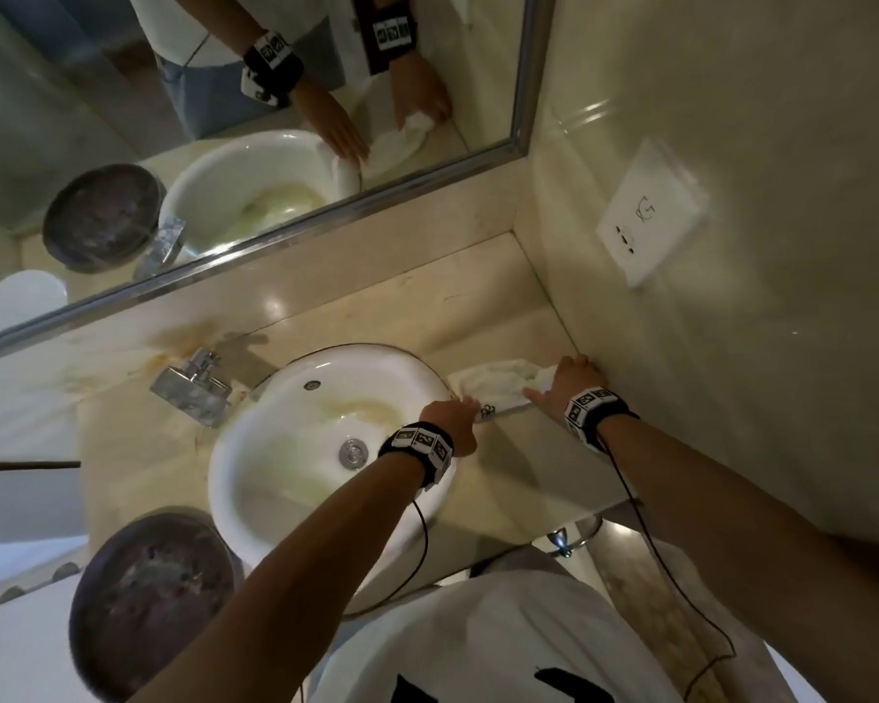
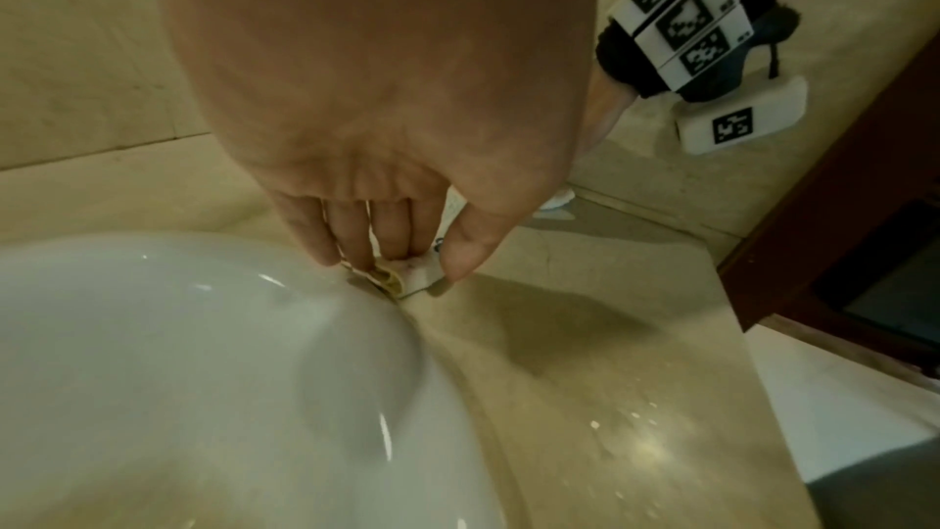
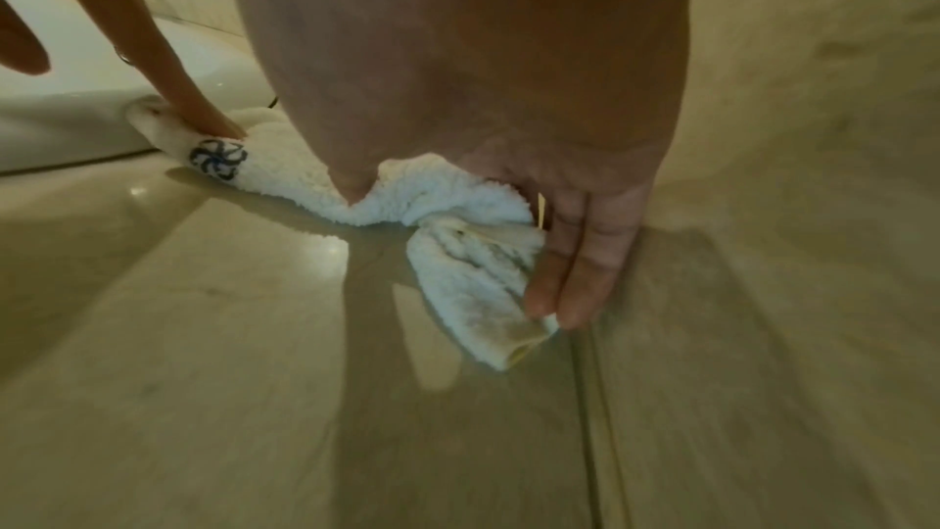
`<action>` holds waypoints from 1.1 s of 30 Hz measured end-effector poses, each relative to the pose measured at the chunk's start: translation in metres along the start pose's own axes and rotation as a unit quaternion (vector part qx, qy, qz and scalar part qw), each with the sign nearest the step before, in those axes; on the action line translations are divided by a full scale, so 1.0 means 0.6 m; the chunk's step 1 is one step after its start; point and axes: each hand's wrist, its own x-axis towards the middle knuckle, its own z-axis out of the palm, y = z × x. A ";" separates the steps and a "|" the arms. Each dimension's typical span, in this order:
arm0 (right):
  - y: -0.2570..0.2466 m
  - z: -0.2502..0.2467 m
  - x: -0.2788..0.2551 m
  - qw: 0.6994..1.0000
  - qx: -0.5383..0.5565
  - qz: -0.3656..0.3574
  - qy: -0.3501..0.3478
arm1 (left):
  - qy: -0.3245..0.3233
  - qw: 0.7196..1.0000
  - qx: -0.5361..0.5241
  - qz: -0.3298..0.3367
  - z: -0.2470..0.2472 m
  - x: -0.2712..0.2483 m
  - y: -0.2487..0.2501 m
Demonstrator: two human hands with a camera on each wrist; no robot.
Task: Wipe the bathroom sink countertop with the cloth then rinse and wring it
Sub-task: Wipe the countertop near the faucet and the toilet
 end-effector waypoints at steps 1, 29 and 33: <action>0.009 0.010 -0.009 1.000 0.014 0.005 -0.002 | -0.009 1.000 -0.002 0.007 0.009 -0.010 0.003; -0.212 0.032 -0.202 0.961 0.079 -0.260 0.045 | 0.112 0.989 0.077 0.051 0.184 -0.167 -0.052; -0.302 0.033 -0.226 0.944 0.172 -0.277 0.045 | 0.089 0.996 -0.012 0.004 0.188 -0.192 -0.133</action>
